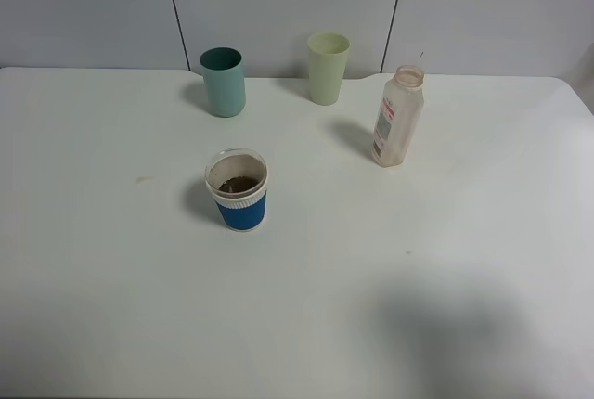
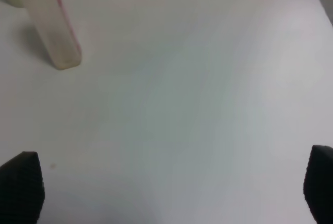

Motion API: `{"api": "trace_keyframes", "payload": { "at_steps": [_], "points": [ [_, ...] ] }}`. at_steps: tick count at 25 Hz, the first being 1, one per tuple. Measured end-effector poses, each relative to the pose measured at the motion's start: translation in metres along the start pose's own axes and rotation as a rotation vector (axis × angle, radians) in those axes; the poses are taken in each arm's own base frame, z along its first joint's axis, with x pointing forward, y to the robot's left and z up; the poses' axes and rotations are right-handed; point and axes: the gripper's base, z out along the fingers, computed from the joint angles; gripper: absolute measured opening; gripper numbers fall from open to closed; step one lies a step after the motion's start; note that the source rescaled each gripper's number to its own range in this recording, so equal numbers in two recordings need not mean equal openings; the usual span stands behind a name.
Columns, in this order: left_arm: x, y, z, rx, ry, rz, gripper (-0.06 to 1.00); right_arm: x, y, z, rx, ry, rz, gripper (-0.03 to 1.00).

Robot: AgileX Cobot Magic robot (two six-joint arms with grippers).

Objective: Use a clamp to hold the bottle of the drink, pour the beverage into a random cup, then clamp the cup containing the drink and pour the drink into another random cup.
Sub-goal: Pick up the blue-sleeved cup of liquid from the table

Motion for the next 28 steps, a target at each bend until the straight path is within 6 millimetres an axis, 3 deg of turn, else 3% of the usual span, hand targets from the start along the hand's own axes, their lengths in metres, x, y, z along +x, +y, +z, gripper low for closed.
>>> {"api": "trace_keyframes", "payload": {
  "at_steps": [28],
  "points": [
    [0.0,0.0,0.0,0.0,0.0,0.0,1.0,0.0002,0.0002,-0.0003,0.048,-0.001,0.025,1.0]
  ]
}}
